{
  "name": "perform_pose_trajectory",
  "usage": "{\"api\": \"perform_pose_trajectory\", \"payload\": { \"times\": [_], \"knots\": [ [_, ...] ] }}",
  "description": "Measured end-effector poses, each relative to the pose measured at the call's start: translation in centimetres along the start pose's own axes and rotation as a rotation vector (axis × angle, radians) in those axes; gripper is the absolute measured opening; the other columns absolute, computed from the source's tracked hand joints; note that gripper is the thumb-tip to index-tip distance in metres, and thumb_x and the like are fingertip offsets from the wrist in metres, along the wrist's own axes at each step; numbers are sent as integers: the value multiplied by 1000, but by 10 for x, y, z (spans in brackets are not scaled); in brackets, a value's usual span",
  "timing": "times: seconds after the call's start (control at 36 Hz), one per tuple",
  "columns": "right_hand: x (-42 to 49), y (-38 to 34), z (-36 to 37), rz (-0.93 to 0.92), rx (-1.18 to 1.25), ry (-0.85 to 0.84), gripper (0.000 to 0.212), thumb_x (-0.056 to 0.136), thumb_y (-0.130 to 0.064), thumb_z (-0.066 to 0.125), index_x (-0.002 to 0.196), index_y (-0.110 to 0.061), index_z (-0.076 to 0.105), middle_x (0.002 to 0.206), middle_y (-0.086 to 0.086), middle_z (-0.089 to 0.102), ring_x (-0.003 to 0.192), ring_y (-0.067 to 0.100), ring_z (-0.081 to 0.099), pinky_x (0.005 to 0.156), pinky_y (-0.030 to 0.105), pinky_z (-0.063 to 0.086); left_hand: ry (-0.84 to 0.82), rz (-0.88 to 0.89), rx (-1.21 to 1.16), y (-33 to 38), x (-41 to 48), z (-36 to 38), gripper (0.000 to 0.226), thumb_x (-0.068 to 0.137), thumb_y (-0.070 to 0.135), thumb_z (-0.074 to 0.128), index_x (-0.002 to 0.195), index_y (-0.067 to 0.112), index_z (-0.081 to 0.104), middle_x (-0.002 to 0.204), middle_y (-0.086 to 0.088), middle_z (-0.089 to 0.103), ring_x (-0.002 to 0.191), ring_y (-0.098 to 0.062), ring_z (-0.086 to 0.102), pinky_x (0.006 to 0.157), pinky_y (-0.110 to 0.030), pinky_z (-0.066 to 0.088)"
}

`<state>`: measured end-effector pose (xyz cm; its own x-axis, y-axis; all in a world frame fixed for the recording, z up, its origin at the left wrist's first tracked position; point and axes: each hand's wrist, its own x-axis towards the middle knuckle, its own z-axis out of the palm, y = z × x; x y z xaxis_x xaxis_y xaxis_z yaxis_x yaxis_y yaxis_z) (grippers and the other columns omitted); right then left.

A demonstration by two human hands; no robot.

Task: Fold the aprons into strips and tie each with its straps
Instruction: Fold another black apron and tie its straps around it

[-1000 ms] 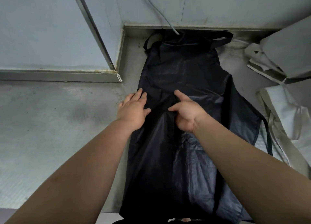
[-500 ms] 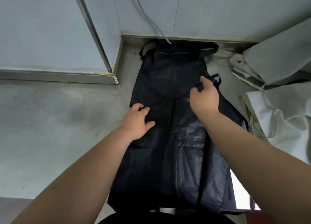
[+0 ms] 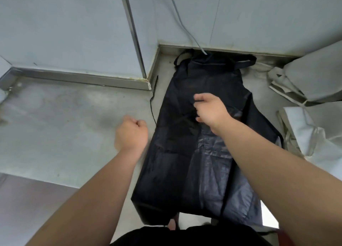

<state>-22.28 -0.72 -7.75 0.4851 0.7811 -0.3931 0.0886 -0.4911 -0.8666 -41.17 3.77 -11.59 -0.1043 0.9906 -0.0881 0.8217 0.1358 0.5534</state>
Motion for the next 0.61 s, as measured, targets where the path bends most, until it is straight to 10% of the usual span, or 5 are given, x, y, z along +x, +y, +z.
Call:
{"api": "perform_pose_trajectory", "payload": {
  "times": [0.22, 0.36, 0.47, 0.61],
  "knots": [
    [-26, 61, -59, 202, -256, 172, 48, 92, -18, 47, 140, -13, 40, 130, 9, 54, 111, 26, 54, 86, 26, 42, -317, 337, -32, 33, -48, 41, 15, 92, 23, 52, 103, 20, 62, 96, 1, 65, 91, -20, 60, 74, -28, 44],
    [-42, 103, -103, 459, -273, 340, 62, 89, -25, 52, 144, -14, 25, 143, 17, 33, 127, 39, 39, 105, 44, 37, -598, 440, 322, 54, -82, 72, 48, 92, 40, 51, 138, 30, 42, 147, 0, 31, 130, -25, 34, 103, -38, 35],
    [-47, 124, -116, 606, -128, 415, 69, 84, -26, 64, 138, -5, 27, 139, 20, 37, 119, 41, 47, 94, 47, 47, -447, 277, 369, 53, -104, 78, 76, 88, 45, 56, 148, 27, 13, 149, -9, 17, 131, -31, 28, 100, -44, 36],
    [-43, 132, -107, 567, 181, 384, 61, 71, -26, 77, 118, 1, 50, 91, 13, 57, 80, 31, 58, 71, 37, 53, -332, 172, 303, 45, -109, 77, 70, 90, 40, 57, 144, 13, 21, 137, -15, 32, 123, -33, 38, 81, -39, 44]
  ]
}}
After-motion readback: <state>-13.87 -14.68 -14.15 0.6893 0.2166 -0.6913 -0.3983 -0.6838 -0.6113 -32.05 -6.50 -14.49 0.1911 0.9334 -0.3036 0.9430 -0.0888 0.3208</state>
